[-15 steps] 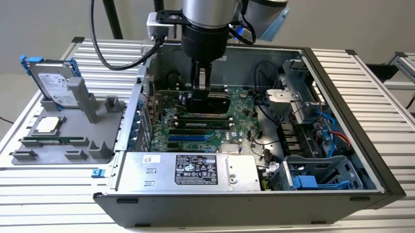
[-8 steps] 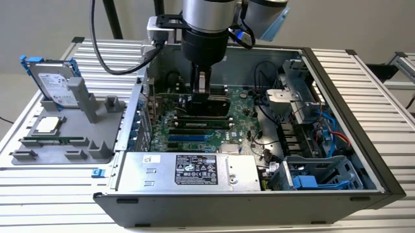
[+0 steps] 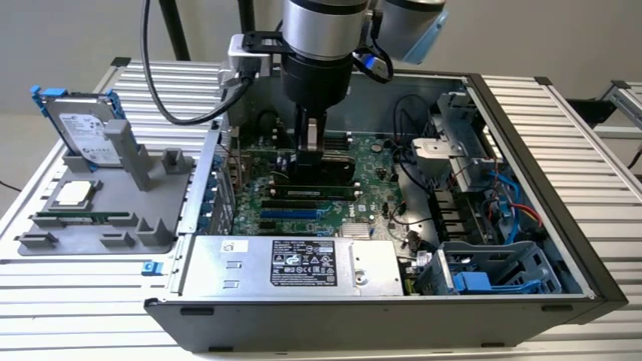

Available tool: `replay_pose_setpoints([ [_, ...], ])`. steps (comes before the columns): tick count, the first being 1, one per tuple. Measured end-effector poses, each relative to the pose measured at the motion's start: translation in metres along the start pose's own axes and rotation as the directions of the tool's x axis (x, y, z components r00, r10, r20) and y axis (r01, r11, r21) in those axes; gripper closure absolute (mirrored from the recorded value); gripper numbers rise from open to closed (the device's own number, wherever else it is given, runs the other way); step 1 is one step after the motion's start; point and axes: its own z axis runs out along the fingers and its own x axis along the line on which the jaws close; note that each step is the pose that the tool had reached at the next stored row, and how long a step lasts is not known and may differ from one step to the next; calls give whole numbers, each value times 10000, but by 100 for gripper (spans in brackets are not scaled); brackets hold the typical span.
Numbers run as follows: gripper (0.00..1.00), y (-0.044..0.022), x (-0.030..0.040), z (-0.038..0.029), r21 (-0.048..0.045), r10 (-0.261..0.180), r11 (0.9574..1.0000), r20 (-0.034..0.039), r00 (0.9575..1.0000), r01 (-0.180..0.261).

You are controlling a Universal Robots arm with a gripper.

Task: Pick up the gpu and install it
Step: 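Insert the gpu into the slot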

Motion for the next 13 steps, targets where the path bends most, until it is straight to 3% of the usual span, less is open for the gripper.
replay_pose_setpoints([
  [13,100,-2,20,102,-2,1,10000,-3,10000,-1],
])
